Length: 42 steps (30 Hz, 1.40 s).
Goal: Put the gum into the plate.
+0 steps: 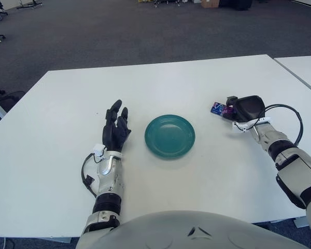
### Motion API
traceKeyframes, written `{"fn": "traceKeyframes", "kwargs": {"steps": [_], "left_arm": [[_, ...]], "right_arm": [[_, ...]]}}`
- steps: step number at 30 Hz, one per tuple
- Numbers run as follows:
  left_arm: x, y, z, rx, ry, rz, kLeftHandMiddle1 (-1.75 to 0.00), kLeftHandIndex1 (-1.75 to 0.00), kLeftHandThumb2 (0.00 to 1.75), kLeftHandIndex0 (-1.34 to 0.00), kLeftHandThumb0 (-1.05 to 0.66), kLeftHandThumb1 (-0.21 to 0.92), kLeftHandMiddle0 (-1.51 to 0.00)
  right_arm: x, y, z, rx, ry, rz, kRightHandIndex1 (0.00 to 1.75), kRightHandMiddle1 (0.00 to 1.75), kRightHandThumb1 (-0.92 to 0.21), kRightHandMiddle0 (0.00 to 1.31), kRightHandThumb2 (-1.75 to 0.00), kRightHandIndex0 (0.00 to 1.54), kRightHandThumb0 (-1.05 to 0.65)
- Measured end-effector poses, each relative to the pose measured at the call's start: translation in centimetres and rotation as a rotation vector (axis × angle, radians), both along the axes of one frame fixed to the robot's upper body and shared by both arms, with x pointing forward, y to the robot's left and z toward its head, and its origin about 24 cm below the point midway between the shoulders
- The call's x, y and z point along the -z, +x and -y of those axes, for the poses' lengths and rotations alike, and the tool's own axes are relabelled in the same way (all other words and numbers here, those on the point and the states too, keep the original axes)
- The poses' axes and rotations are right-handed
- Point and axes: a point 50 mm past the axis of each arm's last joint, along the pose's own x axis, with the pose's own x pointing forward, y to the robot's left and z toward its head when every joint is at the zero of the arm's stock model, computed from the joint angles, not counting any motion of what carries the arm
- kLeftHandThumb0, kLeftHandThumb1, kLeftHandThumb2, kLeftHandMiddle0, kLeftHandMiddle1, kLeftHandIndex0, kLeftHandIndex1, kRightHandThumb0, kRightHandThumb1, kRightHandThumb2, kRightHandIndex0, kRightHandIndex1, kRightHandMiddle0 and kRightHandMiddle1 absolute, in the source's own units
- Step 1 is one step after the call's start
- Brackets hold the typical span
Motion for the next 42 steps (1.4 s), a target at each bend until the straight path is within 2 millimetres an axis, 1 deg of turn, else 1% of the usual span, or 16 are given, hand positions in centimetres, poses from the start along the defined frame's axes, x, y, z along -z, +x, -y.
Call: {"fn": "traceKeyframes", "kwargs": {"steps": [5,12,19,22,24,25,27,28,29,30,31,33,36,37,38,42], "left_arm": [[-0.01,0.04,0.0,0.0,-0.001,0.001,-0.01,-0.77,0.81,0.0,-0.79,0.92,-0.33],[0.02,0.14,-0.05,-0.005,-0.01,0.0,-0.01,-0.79,0.8,0.0,-0.78,0.92,-0.34],[-0.02,0.33,-0.03,-0.006,-0.019,0.002,0.0,-0.81,0.78,0.0,-0.78,0.92,-0.33],[-0.01,0.34,-0.03,-0.006,-0.019,0.001,0.0,-0.8,0.78,0.0,-0.78,0.92,-0.33],[-0.01,0.35,-0.02,-0.006,-0.019,0.001,0.0,-0.77,0.79,0.0,-0.78,0.92,-0.32],[0.0,0.36,-0.02,-0.005,-0.019,0.001,0.0,-0.75,0.79,0.0,-0.78,0.92,-0.32],[0.0,0.37,-0.01,-0.005,-0.017,0.001,0.0,-0.74,0.79,0.0,-0.78,0.92,-0.32],[0.0,0.37,0.0,-0.004,-0.017,0.0,0.0,-0.74,0.8,0.0,-0.78,0.92,-0.32],[0.01,0.37,0.0,-0.004,-0.016,0.0,0.0,-0.73,0.8,0.0,-0.78,0.92,-0.32],[0.01,0.37,0.0,-0.004,-0.016,0.0,0.0,-0.73,0.8,0.0,-0.78,0.92,-0.32],[0.01,0.38,0.0,-0.004,-0.016,0.0,0.0,-0.73,0.8,0.0,-0.78,0.92,-0.32],[0.01,0.37,0.01,-0.003,-0.015,0.0,0.0,-0.73,0.8,0.0,-0.78,0.92,-0.32],[0.01,0.37,0.01,-0.003,-0.015,0.0,0.0,-0.74,0.8,0.0,-0.78,0.92,-0.32],[0.0,0.38,0.01,-0.003,-0.015,0.0,0.0,-0.75,0.8,0.0,-0.78,0.92,-0.33],[0.0,0.38,0.01,-0.003,-0.015,0.0,0.0,-0.75,0.8,0.0,-0.78,0.92,-0.33],[0.0,0.38,0.02,-0.003,-0.015,0.0,0.0,-0.77,0.8,0.0,-0.79,0.92,-0.33]], "right_arm": [[-0.11,-0.07,0.01,-0.013,-0.008,-0.003,1.75,1.75,-0.85,0.93,-0.74,1.23,-0.47],[-0.16,-0.11,-0.06,-0.02,-0.017,-0.01,1.75,1.75,-0.87,0.89,-0.73,1.19,-0.47],[-0.17,-0.08,0.08,-0.01,-0.008,-0.021,1.75,1.75,-0.87,0.92,-0.69,1.21,-0.48],[-0.21,-0.05,0.12,-0.005,-0.004,-0.023,1.75,1.75,-0.89,0.9,-0.66,1.17,-0.49],[-0.23,-0.02,0.14,-0.001,0.001,-0.028,1.75,1.75,-0.91,0.8,-0.66,1.07,-0.58],[-0.25,0.01,0.13,0.001,0.006,-0.031,1.75,1.75,-0.91,0.69,-0.68,0.99,-0.64],[-0.25,0.05,0.14,0.007,0.014,-0.044,1.75,1.75,-0.92,0.59,-0.7,0.92,-0.69],[-0.22,0.06,0.15,0.01,0.015,-0.052,1.75,1.72,-0.92,0.45,-0.75,0.74,-0.77],[-0.2,0.1,0.14,0.014,0.017,-0.064,1.71,1.69,-0.92,0.39,-0.78,0.64,-0.81],[-0.16,0.16,0.13,0.021,0.017,-0.083,1.66,1.66,-0.92,0.3,-0.82,0.48,-0.86],[-0.12,0.22,0.11,0.029,0.014,-0.103,1.55,1.61,-0.92,0.25,-0.85,0.43,-0.89],[-0.01,0.34,0.1,0.048,-0.003,-0.144,1.13,1.41,-0.92,0.13,-0.9,0.34,-0.97],[0.25,0.44,0.13,0.08,-0.034,-0.203,0.74,1.14,-0.92,0.04,-0.94,0.31,-1.01],[0.31,0.46,0.11,0.088,-0.042,-0.215,0.68,1.08,-0.92,0.04,-0.95,0.31,-1.02],[0.39,0.48,0.07,0.095,-0.052,-0.228,0.57,0.98,-0.92,0.02,-0.95,0.31,-1.03],[0.65,0.46,-0.07,0.112,-0.074,-0.255,0.34,0.77,-0.92,0.0,-0.97,0.32,-1.04]]}}
